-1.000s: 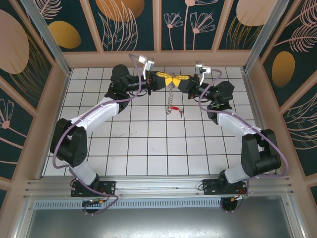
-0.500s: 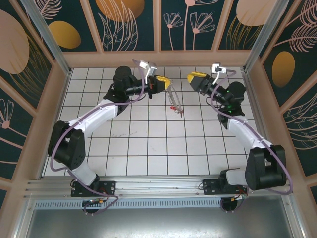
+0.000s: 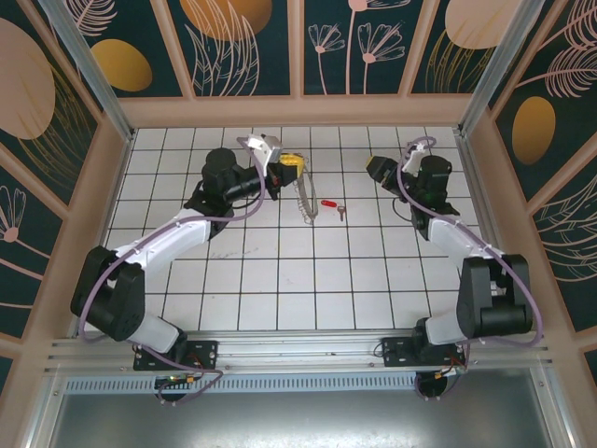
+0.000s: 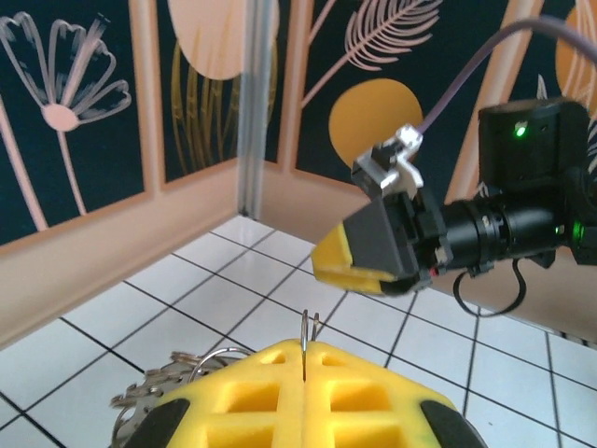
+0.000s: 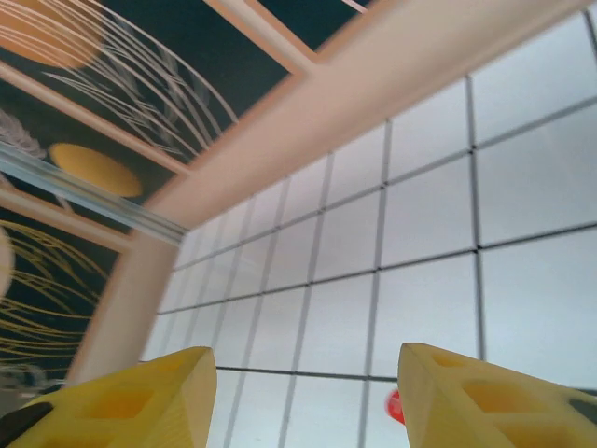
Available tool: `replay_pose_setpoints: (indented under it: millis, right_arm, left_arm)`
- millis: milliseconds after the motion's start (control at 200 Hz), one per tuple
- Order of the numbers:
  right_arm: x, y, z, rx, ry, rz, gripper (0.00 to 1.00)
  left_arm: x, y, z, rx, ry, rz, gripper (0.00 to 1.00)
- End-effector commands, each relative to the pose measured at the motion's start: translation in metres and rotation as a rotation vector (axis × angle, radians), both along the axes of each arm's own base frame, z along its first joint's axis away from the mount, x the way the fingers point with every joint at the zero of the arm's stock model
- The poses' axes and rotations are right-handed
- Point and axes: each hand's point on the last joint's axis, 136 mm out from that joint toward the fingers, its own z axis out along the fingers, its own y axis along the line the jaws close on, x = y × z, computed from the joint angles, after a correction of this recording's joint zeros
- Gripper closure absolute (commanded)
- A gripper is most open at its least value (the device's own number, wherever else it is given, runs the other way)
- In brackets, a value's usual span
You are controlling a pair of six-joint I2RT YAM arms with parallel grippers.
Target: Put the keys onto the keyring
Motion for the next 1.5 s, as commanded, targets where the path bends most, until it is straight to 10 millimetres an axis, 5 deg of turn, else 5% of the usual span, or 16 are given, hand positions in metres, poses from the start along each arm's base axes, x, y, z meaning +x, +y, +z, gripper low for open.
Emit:
replay_pose_setpoints:
  millis: [0, 280, 450, 761, 1136, 1496]
  right_arm:
    - [0.007, -0.004, -0.015, -0.082, 0.044, 0.005, 0.46]
    - [0.024, 0.006, -0.085, -0.217, 0.273, 0.043, 0.57]
    - [0.026, 0.027, -0.110, -0.308, 0.326, 0.082, 0.59]
    - [0.027, 0.056, -0.131, -0.461, 0.275, 0.236, 0.59]
    - [0.031, 0.077, -0.156, -0.414, 0.297, 0.341, 0.59]
    - [0.014, 0.087, -0.171, -0.383, 0.322, 0.366, 0.62]
  left_arm:
    - [-0.004, 0.016, 0.045, -0.108, -0.140, 0.091, 1.00]
    - [0.007, 0.036, 0.036, -0.166, -0.061, 0.229, 1.00]
    - [0.007, 0.039, 0.032, -0.174, -0.027, 0.243, 1.00]
    - [0.000, 0.037, 0.033, -0.196, 0.021, 0.204, 1.00]
    - [-0.003, 0.037, 0.030, -0.196, 0.037, 0.195, 1.00]
    - [-0.005, 0.035, 0.023, -0.188, 0.044, 0.182, 1.00]
